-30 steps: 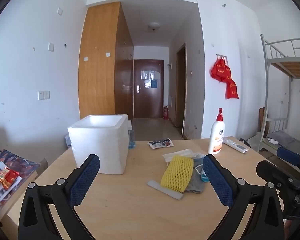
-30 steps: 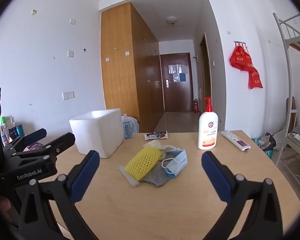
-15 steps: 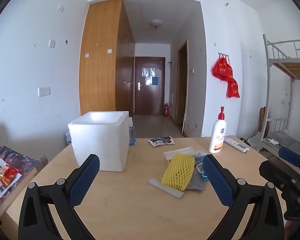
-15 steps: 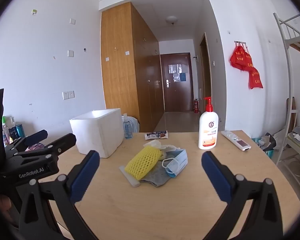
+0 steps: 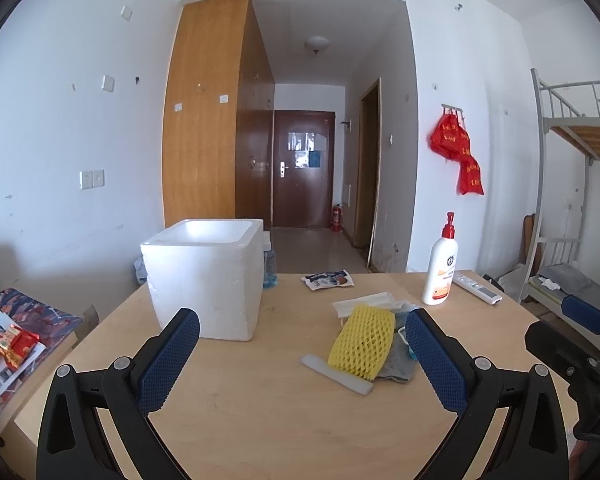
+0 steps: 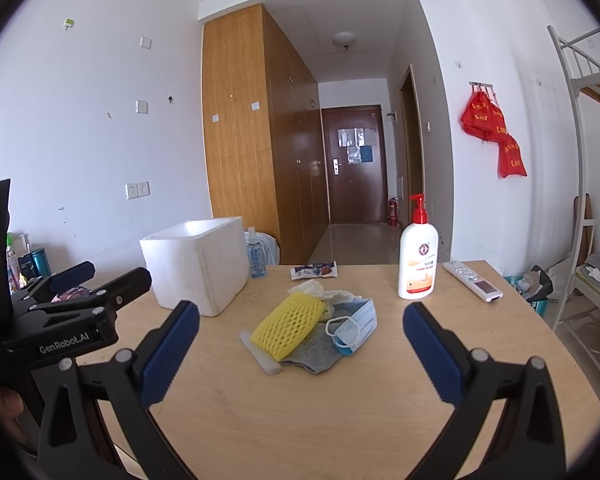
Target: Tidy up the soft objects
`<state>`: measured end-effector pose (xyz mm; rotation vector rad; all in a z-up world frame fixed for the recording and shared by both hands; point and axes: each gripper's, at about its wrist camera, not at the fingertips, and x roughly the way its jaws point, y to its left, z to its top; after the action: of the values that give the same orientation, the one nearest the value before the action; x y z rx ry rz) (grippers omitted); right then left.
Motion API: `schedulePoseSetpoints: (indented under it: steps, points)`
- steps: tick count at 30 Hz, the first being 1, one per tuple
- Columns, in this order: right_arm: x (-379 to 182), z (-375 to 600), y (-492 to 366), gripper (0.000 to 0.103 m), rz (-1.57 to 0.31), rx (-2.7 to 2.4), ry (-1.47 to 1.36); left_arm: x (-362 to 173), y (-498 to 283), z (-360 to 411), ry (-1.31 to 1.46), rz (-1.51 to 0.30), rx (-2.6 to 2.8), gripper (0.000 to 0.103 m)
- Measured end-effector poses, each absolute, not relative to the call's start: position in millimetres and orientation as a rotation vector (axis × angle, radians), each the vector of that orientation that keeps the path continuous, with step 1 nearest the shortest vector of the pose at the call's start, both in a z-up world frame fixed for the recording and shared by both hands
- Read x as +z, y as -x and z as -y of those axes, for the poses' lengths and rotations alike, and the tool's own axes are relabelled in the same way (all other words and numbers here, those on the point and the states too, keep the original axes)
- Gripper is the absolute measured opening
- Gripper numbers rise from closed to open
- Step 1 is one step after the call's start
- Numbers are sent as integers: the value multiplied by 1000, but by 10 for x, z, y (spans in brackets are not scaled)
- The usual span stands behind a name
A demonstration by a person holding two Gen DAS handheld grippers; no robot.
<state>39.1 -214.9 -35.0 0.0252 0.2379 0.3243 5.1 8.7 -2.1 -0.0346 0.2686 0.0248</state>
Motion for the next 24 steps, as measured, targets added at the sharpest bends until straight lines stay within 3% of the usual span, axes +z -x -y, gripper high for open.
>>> schedulePoseSetpoints:
  steps: [24]
  points:
    - [-308, 2022, -537, 103, -240, 353, -6, 5, -176, -264, 60, -280, 81, 103]
